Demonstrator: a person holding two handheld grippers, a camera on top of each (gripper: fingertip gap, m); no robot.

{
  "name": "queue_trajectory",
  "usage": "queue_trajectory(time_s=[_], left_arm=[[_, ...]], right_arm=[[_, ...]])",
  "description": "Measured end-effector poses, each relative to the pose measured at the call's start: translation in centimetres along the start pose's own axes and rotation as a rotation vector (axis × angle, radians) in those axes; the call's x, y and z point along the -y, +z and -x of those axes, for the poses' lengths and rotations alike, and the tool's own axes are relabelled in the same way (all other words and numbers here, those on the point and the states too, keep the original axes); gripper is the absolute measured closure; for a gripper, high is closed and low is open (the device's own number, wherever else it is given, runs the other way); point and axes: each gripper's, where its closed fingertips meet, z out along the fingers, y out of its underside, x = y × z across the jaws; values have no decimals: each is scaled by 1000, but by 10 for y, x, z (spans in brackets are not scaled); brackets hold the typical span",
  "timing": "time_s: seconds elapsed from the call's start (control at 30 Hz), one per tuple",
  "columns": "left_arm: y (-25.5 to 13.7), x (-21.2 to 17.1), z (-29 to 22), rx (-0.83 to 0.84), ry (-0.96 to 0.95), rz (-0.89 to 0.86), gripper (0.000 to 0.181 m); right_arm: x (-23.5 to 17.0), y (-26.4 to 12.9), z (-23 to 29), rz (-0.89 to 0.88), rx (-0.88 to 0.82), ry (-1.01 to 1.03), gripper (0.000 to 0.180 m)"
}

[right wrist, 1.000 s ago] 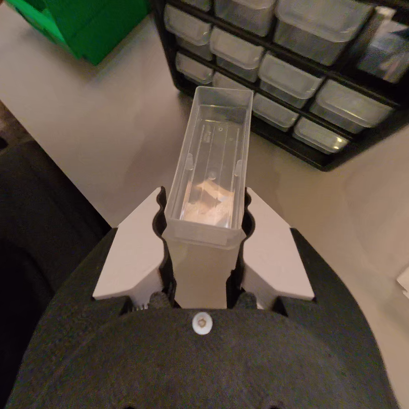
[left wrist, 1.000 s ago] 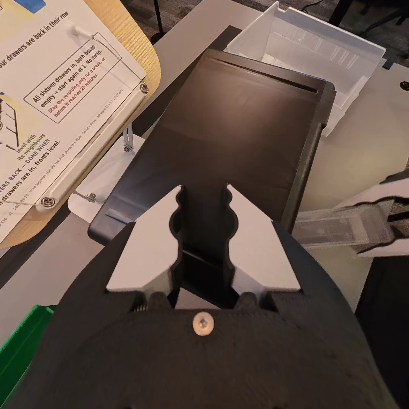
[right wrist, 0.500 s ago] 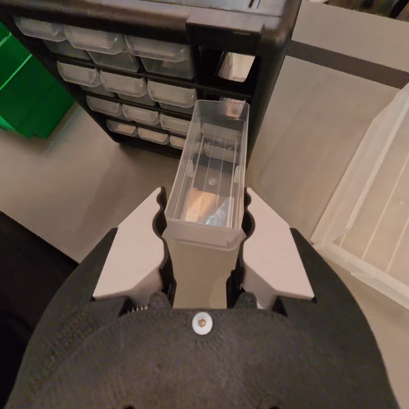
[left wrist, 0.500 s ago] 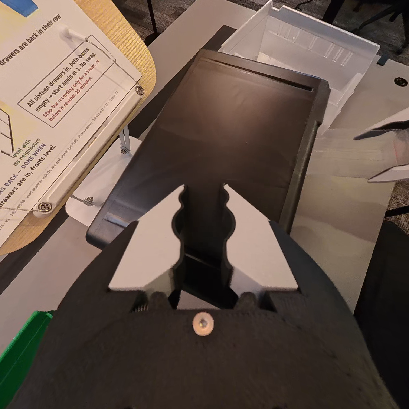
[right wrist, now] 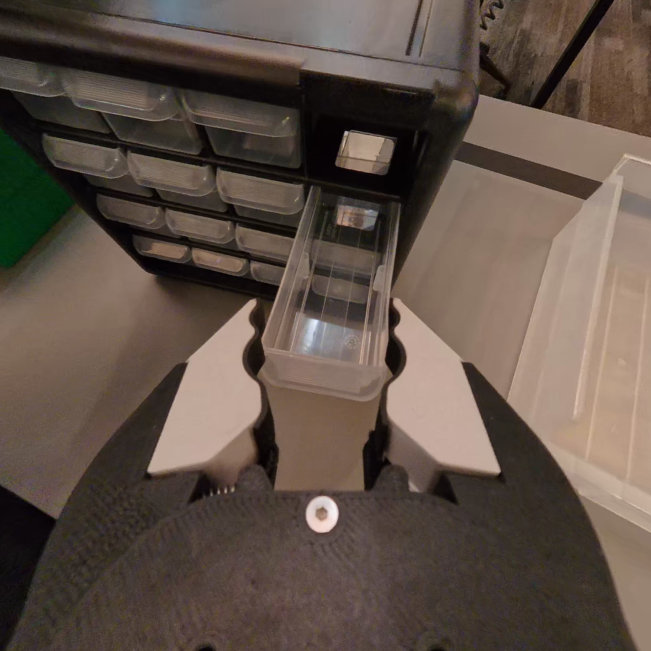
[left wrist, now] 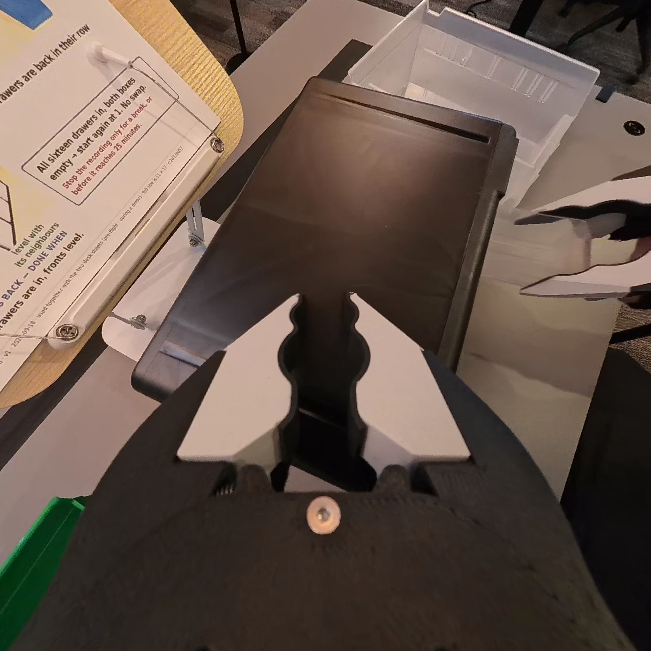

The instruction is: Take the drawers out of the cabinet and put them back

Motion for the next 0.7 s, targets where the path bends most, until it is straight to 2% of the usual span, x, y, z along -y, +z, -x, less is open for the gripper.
queue_trajectory(time_s=[0.1,0.23,0.4,0.43,0.53,0.7], left_arm=[[0,0,0,0,0,0,160],[0,0,0,0,-1,0,160],[0,0,0,-4,4,-4,160],[0,0,0,-4,5,-4,160],[0,0,0,-5,4,-4,160],[0,0,0,-3,1,-3,163]], right_arm=[[6,12,2,-21,33,13,110],[2,29,10,47,91,-50,80],[-2,3,7,111,159,-227,63],[-7,-2,4,153,171,-274,67],[-13,-7,-15,234,145,-342,63],[12,12,-41,168,27,-275,84]])
